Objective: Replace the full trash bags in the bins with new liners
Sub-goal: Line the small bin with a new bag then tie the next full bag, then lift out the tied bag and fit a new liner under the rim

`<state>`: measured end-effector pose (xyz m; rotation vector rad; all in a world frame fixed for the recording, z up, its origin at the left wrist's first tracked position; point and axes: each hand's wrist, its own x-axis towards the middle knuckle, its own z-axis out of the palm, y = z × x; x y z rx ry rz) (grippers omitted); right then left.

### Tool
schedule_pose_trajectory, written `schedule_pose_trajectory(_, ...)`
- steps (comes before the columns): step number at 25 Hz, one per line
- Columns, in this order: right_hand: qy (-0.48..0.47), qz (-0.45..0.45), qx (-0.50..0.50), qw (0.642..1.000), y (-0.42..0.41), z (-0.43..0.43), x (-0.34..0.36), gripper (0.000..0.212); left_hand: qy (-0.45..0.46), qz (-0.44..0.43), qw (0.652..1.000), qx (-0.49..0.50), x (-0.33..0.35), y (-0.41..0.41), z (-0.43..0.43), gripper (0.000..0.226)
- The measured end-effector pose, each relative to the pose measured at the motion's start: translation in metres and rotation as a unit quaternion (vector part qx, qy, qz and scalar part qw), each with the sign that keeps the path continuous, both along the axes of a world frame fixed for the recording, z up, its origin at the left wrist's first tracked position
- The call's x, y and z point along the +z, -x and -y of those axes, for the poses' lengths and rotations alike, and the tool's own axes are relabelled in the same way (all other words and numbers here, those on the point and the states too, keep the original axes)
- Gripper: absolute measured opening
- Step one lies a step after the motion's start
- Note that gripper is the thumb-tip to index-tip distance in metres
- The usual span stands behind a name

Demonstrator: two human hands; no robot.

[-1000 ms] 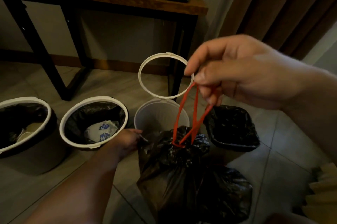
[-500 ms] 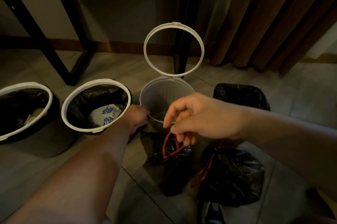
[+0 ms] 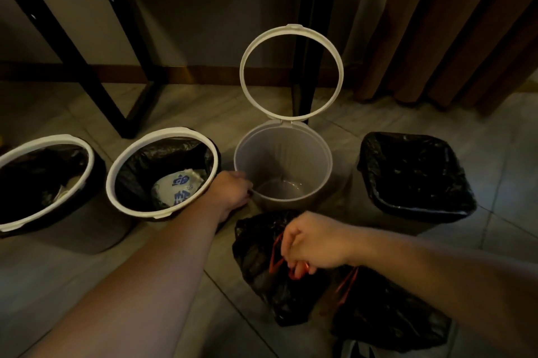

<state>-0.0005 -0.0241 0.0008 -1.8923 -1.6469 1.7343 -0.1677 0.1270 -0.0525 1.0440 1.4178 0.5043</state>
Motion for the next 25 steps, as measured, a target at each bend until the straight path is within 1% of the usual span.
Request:
schedule_pose_trajectory(2,0.009,0.034,0.044,0.998,0.000,0.005,-0.013,0.019,-0.013,-0.015,1.000,-0.024,0.000,0.000,0.005,0.017)
schedule_pose_trajectory(3,0.001,0.051,0.067,0.996,-0.002,0.006,-0.016,0.016,-0.022,-0.028,0.999,-0.041,0.000,0.001,0.008,0.015)
schedule_pose_trajectory(5,-0.055,0.062,0.081,0.993,-0.006,0.001,-0.010,0.006,-0.056,-0.081,0.991,-0.091,0.001,0.001,0.009,0.020)
schedule_pose_trajectory(6,-0.083,0.048,0.066,0.993,-0.009,-0.006,-0.002,0.009,-0.087,-0.131,0.980,-0.120,0.003,0.002,0.007,0.023)
schedule_pose_trajectory(7,-0.101,0.019,0.029,0.994,-0.013,-0.020,0.012,0.011,-0.126,-0.186,0.964,-0.144,0.012,0.004,0.001,0.025)
schedule_pose_trajectory(8,-0.101,-0.014,-0.020,0.995,-0.018,-0.034,0.026,0.010,-0.165,-0.234,0.947,-0.148,0.024,0.005,-0.005,0.026)
schedule_pose_trajectory(9,-0.098,-0.028,-0.065,0.993,-0.024,-0.050,0.042,0.009,-0.197,-0.263,0.935,-0.133,0.038,0.005,-0.012,0.026)
schedule_pose_trajectory(10,-0.101,-0.034,-0.095,0.990,-0.031,-0.067,0.059,0.007,-0.227,-0.260,0.932,-0.110,0.057,0.004,-0.022,0.024)
schedule_pose_trajectory(11,-0.123,-0.033,-0.120,0.984,-0.040,-0.085,0.075,0.005,-0.253,-0.231,0.936,-0.080,0.077,0.002,-0.032,0.019)
schedule_pose_trajectory(12,-0.169,-0.034,-0.144,0.974,-0.050,-0.106,0.094,0.002,-0.283,-0.195,0.938,-0.047,0.104,-0.003,-0.047,0.013)
schedule_pose_trajectory(13,-0.228,-0.027,-0.164,0.959,-0.059,-0.128,0.116,0.003,-0.321,-0.172,0.931,-0.027,0.134,-0.007,-0.061,0.008)
schedule_pose_trajectory(14,-0.289,-0.013,-0.179,0.940,-0.068,-0.150,0.140,0.007,-0.371,-0.172,0.912,-0.016,0.165,-0.012,-0.077,0.007)
schedule_pose_trajectory(16,-0.393,0.014,-0.203,0.897,-0.087,-0.197,0.192,0.012,-0.474,-0.200,0.857,-0.013,0.227,-0.026,-0.111,0.008)
schedule_pose_trajectory(18,-0.463,0.050,-0.205,0.861,-0.109,-0.242,0.243,0.013,-0.533,-0.247,0.809,-0.029,0.283,-0.045,-0.147,0.017)
schedule_pose_trajectory(20,-0.518,0.105,-0.193,0.827,-0.127,-0.284,0.279,0.016,-0.558,-0.303,0.771,-0.050,0.325,-0.066,-0.178,0.022)
schedule_pose_trajectory(22,-0.559,0.173,-0.176,0.791,-0.143,-0.322,0.302,0.025,-0.581,-0.367,0.723,-0.078,0.353,-0.087,-0.206,0.023)
schedule_pose_trajectory(23,-0.568,0.201,-0.165,0.781,-0.147,-0.340,0.310,0.030,-0.584,-0.397,0.703,-0.086,0.361,-0.094,-0.219,0.024)
schedule_pose_trajectory(25,-0.559,0.250,-0.141,0.778,-0.155,-0.367,0.321,0.036,-0.567,-0.436,0.693,-0.093,0.373,-0.113,-0.238,0.029)
